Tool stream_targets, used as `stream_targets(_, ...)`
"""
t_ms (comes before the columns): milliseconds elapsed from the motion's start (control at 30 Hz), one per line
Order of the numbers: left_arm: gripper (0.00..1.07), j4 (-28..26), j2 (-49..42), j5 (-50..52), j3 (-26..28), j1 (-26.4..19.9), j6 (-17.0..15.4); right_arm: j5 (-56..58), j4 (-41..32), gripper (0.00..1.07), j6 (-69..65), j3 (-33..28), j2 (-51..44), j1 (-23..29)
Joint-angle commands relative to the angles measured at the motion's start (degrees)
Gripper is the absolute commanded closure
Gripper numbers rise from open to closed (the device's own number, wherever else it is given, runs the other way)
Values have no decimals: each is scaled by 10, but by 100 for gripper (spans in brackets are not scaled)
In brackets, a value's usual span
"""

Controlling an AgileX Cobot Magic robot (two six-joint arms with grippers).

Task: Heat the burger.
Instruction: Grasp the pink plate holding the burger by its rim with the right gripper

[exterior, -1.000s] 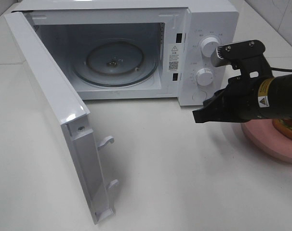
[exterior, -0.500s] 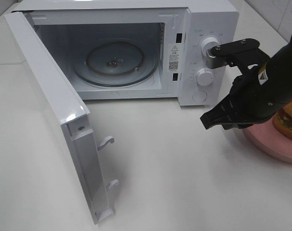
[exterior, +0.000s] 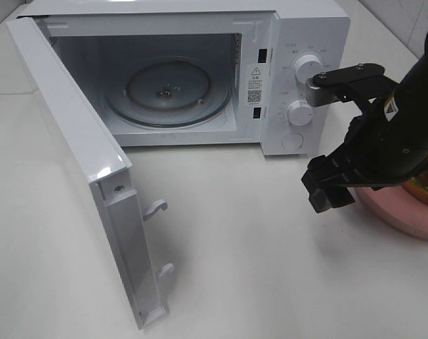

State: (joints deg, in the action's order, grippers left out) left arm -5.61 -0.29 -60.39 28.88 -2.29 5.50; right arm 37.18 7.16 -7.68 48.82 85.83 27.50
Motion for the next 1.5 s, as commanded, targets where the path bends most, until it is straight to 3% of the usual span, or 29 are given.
stream_targets(33,106,1,-11,8,-1,0,0,3,31,26,-18,4,-2,0)
stream_targets(600,106,1,-11,8,-1,0,0,45,221,31,-118,57,162,-3)
stream_targets(1000,106,1,-11,8,-1,0,0,10,233,31,-115,77,225,-65)
stream_targets(1500,106,1,-11,8,-1,0,0,-28,280,36,-116,77,241,-70)
